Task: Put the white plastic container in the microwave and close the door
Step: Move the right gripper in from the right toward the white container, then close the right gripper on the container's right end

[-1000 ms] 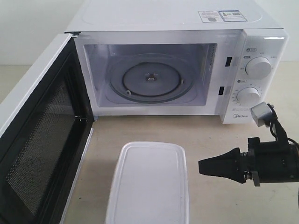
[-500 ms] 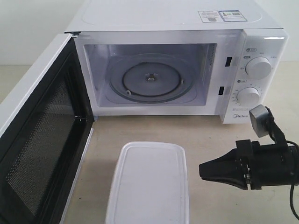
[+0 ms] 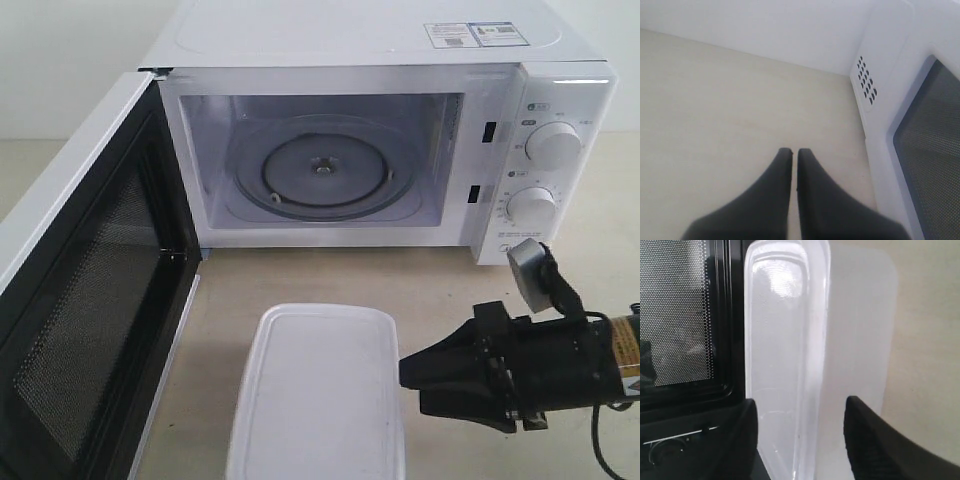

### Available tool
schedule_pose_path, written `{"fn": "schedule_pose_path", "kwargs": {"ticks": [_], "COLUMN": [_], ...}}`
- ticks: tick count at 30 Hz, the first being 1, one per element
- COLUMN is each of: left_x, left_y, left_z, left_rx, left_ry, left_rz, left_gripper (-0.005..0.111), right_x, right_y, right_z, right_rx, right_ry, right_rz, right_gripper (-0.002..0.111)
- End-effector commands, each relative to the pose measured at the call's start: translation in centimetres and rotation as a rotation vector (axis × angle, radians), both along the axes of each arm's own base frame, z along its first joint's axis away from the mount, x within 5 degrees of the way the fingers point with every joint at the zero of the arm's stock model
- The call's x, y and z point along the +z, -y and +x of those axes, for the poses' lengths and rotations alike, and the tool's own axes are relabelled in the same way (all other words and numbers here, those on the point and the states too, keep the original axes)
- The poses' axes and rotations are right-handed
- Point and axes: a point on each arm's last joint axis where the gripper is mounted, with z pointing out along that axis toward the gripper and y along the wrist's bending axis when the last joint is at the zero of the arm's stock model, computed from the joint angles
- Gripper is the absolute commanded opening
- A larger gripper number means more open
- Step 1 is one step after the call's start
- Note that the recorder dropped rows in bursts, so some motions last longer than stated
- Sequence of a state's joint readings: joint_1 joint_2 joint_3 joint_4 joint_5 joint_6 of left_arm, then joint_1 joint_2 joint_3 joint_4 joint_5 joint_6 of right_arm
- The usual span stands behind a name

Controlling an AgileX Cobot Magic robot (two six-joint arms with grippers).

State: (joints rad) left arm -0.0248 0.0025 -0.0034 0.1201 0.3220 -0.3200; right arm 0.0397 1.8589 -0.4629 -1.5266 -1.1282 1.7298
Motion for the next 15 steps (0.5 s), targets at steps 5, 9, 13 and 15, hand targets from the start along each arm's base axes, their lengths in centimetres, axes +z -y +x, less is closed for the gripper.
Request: {"fn": "schedule_pose_path", "kwargs": {"ticks": [5,9,13,15], "left_x": [0.0,0.0,0.0,0.0], "left_y": [0.0,0.0,0.0,0.0], "left_z": [0.0,0.0,0.0,0.0], "left_rx": [0.001,0.001,0.001,0.001], "left_ry": [0.005,0.005,0.005,0.005], "left_rz": [0.000,0.000,0.000,0.000], "left_gripper": [0.004,0.004,0.004,0.004], "right_x": [-0.6,-0.6,-0.6,-0.7], "right_y": [-1.7,-2.3,-2.4,-2.3], "right_z": [0.1,-0.1,-0.1,-0.1], "right_rx": [-0.049,-0.034,-0.036,-0.040], "right_ry": [-0.052,-0.052,-0.064,-0.073], "right_rz": [-0.071,-0.068,-0.075,-0.077], "right_gripper": [0.046,0.046,0.046,0.040]}}
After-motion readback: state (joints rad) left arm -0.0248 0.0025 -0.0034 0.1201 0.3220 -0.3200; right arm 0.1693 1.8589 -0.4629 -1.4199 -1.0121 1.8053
